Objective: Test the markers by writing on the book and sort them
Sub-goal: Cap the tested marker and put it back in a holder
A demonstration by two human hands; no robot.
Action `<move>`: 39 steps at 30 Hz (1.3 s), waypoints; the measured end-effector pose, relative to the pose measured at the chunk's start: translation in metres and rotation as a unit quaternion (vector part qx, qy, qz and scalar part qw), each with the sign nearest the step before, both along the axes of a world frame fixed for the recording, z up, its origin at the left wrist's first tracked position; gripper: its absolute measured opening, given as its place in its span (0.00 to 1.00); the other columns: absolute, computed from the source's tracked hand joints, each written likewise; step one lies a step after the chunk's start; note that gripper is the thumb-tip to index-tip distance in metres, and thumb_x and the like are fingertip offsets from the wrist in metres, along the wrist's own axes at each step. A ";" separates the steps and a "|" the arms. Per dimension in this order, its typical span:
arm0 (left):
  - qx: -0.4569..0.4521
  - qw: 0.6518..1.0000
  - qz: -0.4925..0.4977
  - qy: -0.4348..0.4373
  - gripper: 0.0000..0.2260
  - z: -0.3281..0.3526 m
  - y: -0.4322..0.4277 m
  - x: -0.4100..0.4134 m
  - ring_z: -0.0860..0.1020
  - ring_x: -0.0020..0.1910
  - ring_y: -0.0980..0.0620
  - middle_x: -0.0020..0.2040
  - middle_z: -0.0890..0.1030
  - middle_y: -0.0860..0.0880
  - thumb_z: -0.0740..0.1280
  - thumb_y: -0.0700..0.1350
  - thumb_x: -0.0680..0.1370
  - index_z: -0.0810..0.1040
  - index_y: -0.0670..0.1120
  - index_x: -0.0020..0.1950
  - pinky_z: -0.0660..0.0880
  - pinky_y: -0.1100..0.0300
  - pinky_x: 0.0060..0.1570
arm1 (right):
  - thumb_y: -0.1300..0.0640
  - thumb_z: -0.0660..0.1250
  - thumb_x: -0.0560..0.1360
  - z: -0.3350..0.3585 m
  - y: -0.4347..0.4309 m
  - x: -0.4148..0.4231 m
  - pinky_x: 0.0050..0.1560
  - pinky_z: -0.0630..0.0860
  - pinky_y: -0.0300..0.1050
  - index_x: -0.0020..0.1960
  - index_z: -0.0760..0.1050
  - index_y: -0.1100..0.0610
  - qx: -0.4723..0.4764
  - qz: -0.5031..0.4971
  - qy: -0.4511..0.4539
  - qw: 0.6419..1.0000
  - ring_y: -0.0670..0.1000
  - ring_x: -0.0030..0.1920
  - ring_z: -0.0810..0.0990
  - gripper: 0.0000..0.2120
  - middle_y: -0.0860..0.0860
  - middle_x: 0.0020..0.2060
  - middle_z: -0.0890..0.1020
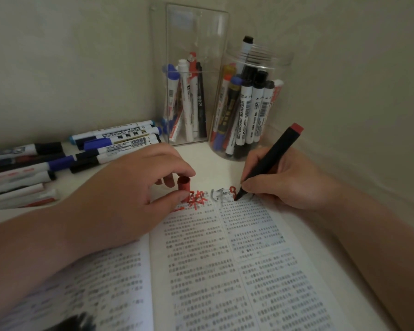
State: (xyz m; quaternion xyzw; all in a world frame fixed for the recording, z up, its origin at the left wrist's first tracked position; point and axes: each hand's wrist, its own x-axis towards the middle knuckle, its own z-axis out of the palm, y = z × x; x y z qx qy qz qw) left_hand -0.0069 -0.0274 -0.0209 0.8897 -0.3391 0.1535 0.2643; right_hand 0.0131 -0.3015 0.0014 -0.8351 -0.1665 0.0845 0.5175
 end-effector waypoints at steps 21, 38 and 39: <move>0.007 1.000 -0.002 0.000 0.07 0.001 0.000 0.002 0.78 0.51 0.60 0.52 0.75 0.64 0.66 0.54 0.79 0.81 0.58 0.54 0.76 0.64 0.49 | 0.71 0.70 0.72 -0.002 -0.002 0.007 0.27 0.67 0.31 0.40 0.74 0.71 -0.039 -0.068 -0.037 0.996 0.42 0.25 0.74 0.05 0.46 0.23 0.74; 0.018 1.000 0.006 0.009 0.07 0.000 -0.001 0.001 0.77 0.48 0.60 0.50 0.74 0.64 0.64 0.57 0.80 0.79 0.59 0.55 0.76 0.63 0.43 | 0.74 0.69 0.73 0.002 -0.004 0.003 0.27 0.67 0.29 0.38 0.74 0.73 -0.030 -0.021 -0.019 0.999 0.42 0.24 0.74 0.05 0.45 0.21 0.73; 0.017 1.000 0.005 0.009 0.08 0.000 0.000 0.001 0.77 0.48 0.60 0.50 0.74 0.64 0.64 0.57 0.79 0.79 0.59 0.55 0.76 0.63 0.43 | 0.73 0.69 0.72 0.002 -0.004 0.004 0.27 0.67 0.29 0.39 0.74 0.74 -0.034 -0.030 -0.028 0.999 0.42 0.25 0.75 0.06 0.45 0.22 0.73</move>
